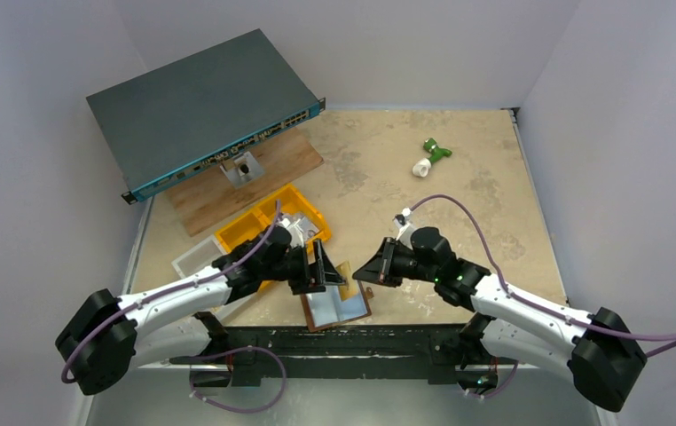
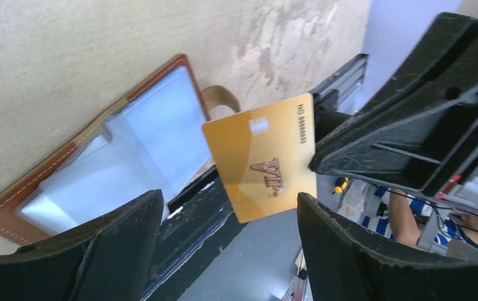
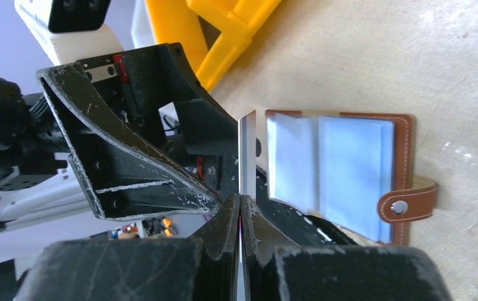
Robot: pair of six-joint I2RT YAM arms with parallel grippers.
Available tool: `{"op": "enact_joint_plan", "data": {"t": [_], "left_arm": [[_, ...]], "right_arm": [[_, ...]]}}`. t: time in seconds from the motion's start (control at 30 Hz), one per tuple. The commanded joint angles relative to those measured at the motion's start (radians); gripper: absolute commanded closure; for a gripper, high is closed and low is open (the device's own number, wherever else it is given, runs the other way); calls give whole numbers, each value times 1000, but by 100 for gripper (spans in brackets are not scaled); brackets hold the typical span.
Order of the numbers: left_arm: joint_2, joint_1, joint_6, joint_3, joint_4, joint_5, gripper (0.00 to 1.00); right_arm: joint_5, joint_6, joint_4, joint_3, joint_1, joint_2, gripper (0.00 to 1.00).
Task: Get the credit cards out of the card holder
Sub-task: Remove the credit card from the card holder.
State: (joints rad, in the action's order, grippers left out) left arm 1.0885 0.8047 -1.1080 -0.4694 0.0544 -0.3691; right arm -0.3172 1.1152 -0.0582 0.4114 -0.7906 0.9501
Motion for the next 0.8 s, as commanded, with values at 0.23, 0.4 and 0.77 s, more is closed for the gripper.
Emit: {"op": "enact_joint_plan", "data": {"t": [0.23,0.4,0.77], "left_arm": [[-118,-30,-105,74,-309,-60,22],[-124,-36,-122,79,-321,-67,22],[-127,-40,-170,102,-380,-84,55]], "right_arm": [[-67,96,-69,68,4,-34,100],[-72,123,-87,72,5,-43,100],[-77,128,-91,73,9,-45,100]]}}
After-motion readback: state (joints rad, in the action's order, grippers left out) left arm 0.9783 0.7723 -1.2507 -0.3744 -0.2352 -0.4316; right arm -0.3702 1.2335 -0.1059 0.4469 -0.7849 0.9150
